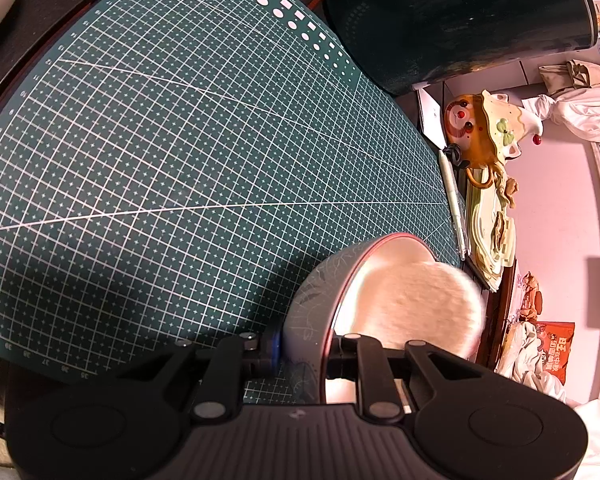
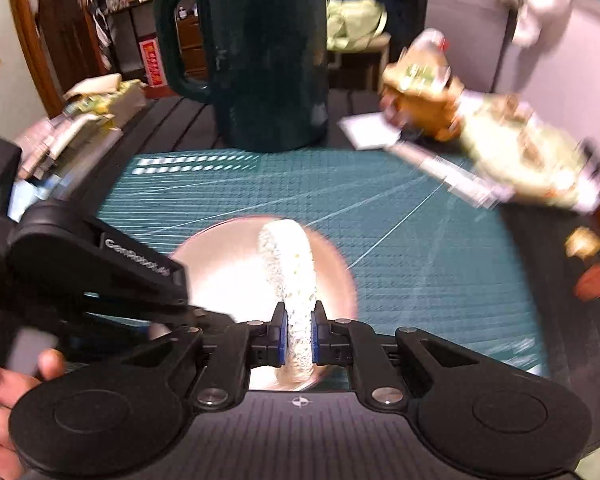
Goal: Clean bowl
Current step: 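Press the sponge into the bowl bottom and rub with the right tool, then scrub along the bowl's inner wall toward the rim with the right tool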
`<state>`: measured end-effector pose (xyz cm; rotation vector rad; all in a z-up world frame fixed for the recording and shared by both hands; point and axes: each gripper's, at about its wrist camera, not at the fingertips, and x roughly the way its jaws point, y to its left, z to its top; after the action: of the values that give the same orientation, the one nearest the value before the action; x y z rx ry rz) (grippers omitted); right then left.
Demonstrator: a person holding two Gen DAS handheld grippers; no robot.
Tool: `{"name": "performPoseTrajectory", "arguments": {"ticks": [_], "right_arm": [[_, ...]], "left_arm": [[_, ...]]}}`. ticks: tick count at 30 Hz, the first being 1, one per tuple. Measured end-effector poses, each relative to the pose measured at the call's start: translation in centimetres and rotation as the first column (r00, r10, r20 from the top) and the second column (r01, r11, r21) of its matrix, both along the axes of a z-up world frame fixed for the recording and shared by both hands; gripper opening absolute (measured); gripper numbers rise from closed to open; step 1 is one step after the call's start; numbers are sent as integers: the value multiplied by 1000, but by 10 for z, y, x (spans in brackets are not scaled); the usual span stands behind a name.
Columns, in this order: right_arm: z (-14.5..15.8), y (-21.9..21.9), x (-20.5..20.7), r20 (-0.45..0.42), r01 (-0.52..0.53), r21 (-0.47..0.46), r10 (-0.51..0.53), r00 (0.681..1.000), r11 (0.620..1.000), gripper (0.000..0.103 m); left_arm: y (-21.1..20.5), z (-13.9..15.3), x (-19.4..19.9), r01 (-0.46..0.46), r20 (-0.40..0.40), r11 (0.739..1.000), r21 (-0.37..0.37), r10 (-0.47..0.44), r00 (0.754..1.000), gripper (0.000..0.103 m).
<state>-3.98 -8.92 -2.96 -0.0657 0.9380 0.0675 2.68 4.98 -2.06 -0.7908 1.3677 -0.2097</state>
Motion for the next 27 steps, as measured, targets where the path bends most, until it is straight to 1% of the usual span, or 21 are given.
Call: {"name": "performPoseTrajectory", "arguments": {"ticks": [1,5,6,7,9,11,15,17,19,21,23,25,26,27], "right_arm": [[2,0,-1,12,-2,-13,2,1000,1000,10],[26,0,-10,115,10,-62,-3,993,998,10],[29,-1,-10,124,9,-55,-2,992,998,10],[33,-3,-10,123,-1,-19,3,992,1000,10],[34,-11,-8,86,-37,118,27,996,992,10],[23,-13,-4,37,-50,181,44,998,982,10],[-3,-11,6,-68,-30,227,47,997,973,10],[-13,-11,9,-90,-19,243,43,995,970,10],[-19,-7,8,-82,-14,176,29,996,984,10],[-18,-3,6,-76,-19,141,30,997,990,10],[-16,3,3,-59,-19,75,23,998,997,10],[-11,10,-2,-21,-26,-21,26,999,999,10],[-5,15,-6,14,-41,-83,42,999,996,10],[-2,17,-8,37,-46,-119,51,998,992,10]], "left_arm": [[0,0,0,1,0,1000,0,-1,1000,18],[-1,0,1,-3,0,1000,0,3,1000,18],[0,-1,0,-3,0,1000,0,3,1000,18],[0,-1,0,-3,0,1000,0,3,1000,18],[1,-2,-1,-4,2,1000,1,4,1000,18],[1,-2,0,-3,3,1000,1,3,1000,18],[-1,-1,-1,0,4,1000,5,0,1000,18],[-1,-2,-1,-3,2,1000,3,3,1000,19],[-1,-2,0,-3,1,1000,1,3,1000,18],[-1,-2,2,-3,0,1000,1,3,1000,18],[-1,-3,3,-3,0,1000,0,3,1000,18],[-1,-2,3,-3,-1,1000,-1,3,1000,18],[0,-3,3,-3,-1,1000,-1,3,1000,19],[1,-5,2,-3,1,1000,-1,3,1000,19]]}}
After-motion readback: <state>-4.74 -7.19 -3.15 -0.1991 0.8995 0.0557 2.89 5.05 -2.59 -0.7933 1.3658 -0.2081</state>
